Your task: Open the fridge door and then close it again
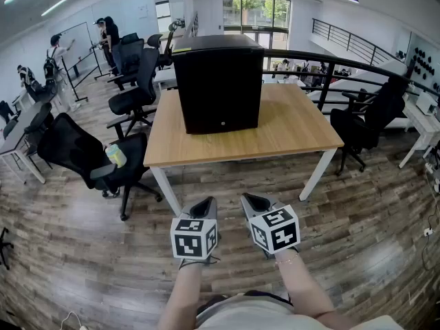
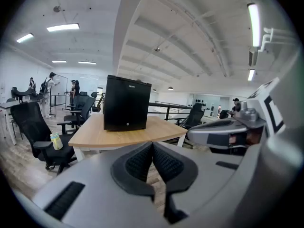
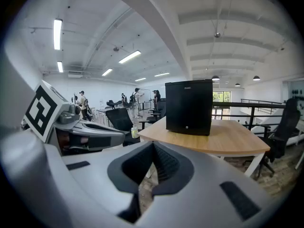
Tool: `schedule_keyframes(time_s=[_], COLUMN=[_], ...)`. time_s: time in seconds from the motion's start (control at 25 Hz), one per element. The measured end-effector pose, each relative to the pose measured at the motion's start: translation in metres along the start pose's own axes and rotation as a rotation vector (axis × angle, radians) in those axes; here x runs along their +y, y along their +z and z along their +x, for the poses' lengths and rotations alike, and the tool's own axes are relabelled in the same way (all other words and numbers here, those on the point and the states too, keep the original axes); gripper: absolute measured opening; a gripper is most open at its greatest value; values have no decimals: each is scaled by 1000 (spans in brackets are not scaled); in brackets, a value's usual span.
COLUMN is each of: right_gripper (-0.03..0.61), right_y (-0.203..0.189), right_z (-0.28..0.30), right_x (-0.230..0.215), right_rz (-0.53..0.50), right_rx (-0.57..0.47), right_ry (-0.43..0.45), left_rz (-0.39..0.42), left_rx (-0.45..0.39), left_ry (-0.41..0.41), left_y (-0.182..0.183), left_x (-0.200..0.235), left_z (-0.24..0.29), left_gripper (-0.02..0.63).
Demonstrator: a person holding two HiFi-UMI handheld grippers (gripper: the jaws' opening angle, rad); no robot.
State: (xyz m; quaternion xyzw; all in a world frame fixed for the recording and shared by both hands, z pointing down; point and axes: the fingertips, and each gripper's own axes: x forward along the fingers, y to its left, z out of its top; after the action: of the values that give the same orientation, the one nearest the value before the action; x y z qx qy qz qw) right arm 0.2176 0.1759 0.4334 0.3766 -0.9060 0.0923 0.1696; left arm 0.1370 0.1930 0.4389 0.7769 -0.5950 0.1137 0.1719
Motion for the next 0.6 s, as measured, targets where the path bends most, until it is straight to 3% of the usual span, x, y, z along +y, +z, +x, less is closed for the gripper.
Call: schedule_keyframes(time_s=[0.6], right_gripper=[-2], right_y=[3], right_z=[6], right_x=[-2], right_rz=[-7], right_rx=[-24], right_ry=[16], left_rz=[2], left_rx=[12], left_ry=[-29], left_y=[-8], left_x=[-8], left_z=[8], left_gripper=[5])
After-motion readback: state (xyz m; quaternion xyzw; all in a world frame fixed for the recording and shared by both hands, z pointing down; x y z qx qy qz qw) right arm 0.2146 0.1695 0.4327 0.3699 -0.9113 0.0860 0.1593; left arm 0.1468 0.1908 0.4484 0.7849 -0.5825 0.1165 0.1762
